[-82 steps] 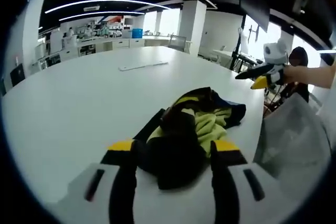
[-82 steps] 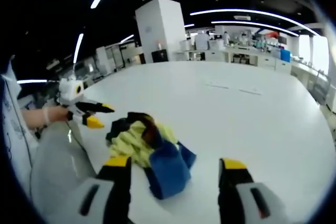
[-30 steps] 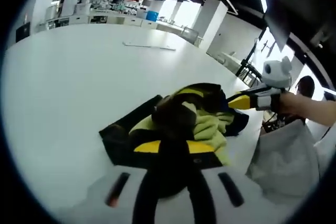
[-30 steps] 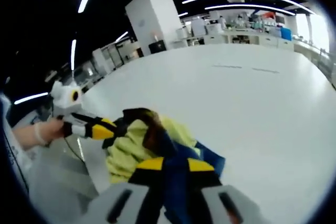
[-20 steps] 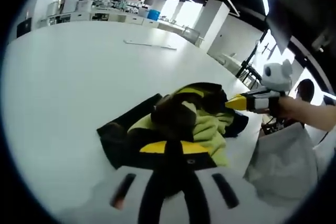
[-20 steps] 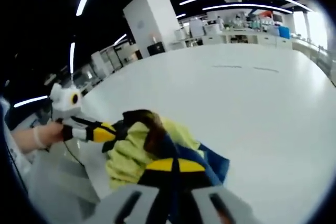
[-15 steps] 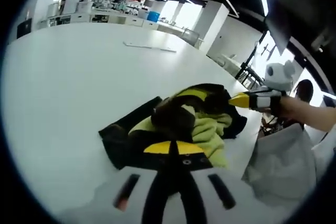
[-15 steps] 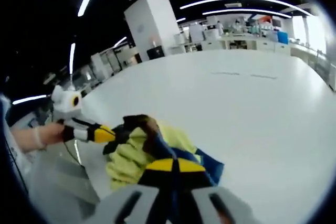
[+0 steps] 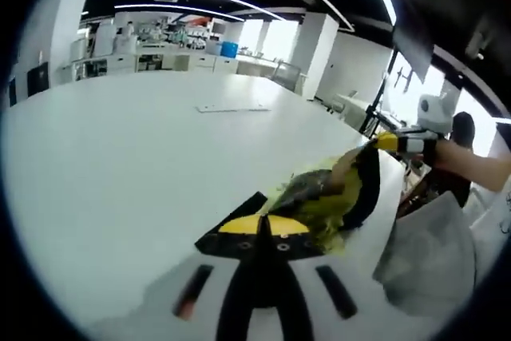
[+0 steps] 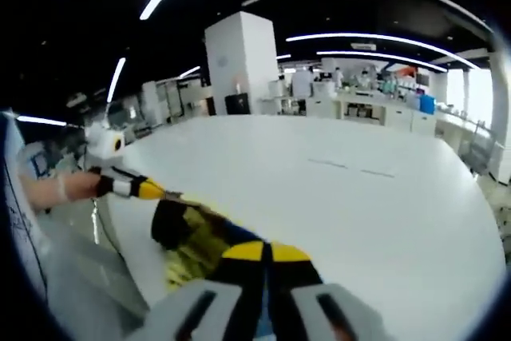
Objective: Fold the garment on the visible template until the final outline fits inside the template.
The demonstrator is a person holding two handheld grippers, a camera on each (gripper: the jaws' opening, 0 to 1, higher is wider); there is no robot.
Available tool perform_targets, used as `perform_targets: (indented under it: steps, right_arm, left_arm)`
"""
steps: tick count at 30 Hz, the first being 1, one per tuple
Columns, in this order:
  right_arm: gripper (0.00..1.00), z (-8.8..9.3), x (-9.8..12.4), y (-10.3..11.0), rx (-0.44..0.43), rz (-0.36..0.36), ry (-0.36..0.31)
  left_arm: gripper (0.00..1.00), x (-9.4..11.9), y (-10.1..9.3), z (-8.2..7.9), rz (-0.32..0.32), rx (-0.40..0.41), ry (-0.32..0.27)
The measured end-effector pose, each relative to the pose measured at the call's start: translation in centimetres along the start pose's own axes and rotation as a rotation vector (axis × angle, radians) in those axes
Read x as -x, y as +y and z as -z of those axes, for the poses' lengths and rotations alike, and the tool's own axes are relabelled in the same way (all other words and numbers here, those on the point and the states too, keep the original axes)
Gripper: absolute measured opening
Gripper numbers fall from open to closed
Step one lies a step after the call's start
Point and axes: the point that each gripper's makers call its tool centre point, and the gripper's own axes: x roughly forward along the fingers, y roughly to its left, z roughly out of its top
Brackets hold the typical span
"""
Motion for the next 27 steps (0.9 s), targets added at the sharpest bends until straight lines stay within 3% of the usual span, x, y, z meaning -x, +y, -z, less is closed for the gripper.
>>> perform_targets:
  steps: [2, 4, 7, 11, 19, 24, 27]
  right_arm:
    - [0.00, -1.0, 0.7, 0.0, -0.004, -0.007, -0.023]
    - [0.00, -2.1, 1.3, 0.2, 0.024, -0.003, -0.046]
    - [0.00, -3.5, 2.2, 0.8, 0.073, -0.002, -0.069]
    - [0.00, -6.1, 3.4, 1.4, 0.073, -0.015, -0.134]
    - [0.00, -12.8, 5.4, 2.4, 0.112, -0.034, -0.275]
    - [0.00, -15.7, 4.7, 1.6, 0.144, -0.036, -0.310]
    - [0.00, -15.3, 2.1, -0.3, 0.104, -0.041, -0.275]
  left_arm:
    - [0.00, 0.6, -0.1, -1.5, 0.011, 0.039, -0.050]
    - [0.00, 1.2, -0.7, -2.6, 0.023, 0.070, -0.060]
    - [0.00, 2.2, -1.1, -4.8, 0.014, 0.013, -0.090]
    - [0.00, 4.1, -2.3, -9.2, 0.009, -0.076, -0.162]
    - [0.00, 6.2, -2.5, -14.8, 0.031, -0.117, -0.254]
    - [0.00, 5.2, -1.1, -17.4, 0.014, -0.139, -0.250]
    - [0.00, 2.5, 1.4, -17.5, 0.000, -0.107, -0.209]
